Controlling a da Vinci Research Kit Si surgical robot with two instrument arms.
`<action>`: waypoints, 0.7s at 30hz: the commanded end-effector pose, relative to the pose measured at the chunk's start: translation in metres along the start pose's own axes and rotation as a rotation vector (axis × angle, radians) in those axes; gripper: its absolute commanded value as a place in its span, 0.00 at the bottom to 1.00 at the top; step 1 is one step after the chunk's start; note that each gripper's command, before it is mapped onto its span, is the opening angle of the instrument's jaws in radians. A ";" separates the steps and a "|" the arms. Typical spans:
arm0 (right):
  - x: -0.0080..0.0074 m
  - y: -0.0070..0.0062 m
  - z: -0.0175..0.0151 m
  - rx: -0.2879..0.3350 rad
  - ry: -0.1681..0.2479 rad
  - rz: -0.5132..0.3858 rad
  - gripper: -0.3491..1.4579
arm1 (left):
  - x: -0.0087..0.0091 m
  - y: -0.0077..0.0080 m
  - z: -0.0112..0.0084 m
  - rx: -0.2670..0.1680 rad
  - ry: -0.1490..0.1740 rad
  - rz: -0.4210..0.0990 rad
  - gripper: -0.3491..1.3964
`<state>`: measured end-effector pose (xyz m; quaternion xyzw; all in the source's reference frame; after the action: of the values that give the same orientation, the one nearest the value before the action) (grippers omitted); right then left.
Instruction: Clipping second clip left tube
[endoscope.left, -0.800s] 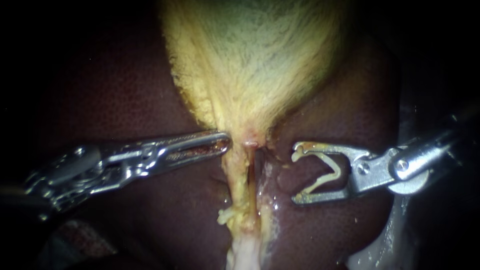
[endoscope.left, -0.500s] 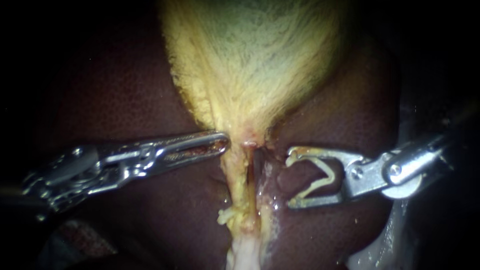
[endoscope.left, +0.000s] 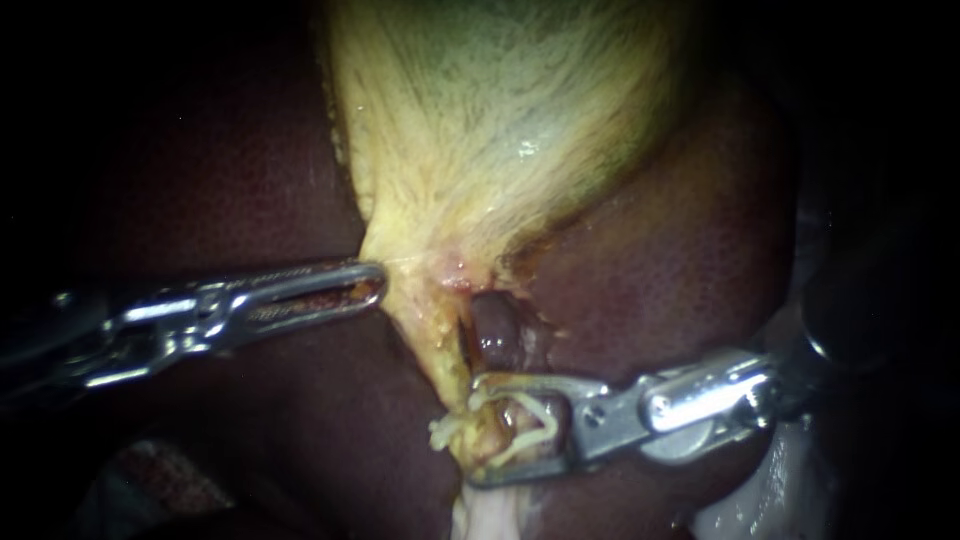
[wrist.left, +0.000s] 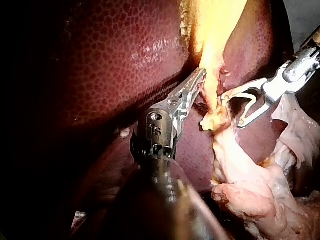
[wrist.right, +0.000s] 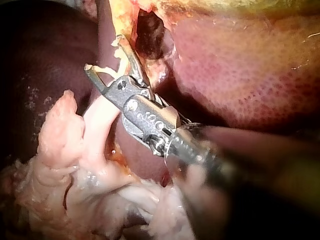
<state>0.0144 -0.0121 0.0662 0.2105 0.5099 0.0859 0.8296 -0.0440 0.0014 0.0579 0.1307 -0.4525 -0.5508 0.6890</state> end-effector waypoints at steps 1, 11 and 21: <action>-0.0002 0.0004 0.0001 -0.001 -0.002 0.005 0.52 | 0.0000 -0.0002 -0.0001 -0.002 -0.001 0.000 0.00; -0.0019 0.0031 0.0003 -0.034 -0.067 0.026 0.51 | -0.0004 -0.0012 -0.0010 -0.005 -0.001 -0.003 0.00; -0.0025 0.0040 0.0022 -0.055 -0.082 0.026 0.51 | -0.0010 -0.0023 -0.0013 -0.008 -0.001 -0.007 0.00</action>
<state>0.0159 -0.0103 0.0710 0.1965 0.4699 0.1018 0.8545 -0.0444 0.0010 0.0551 0.1294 -0.4503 -0.5559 0.6867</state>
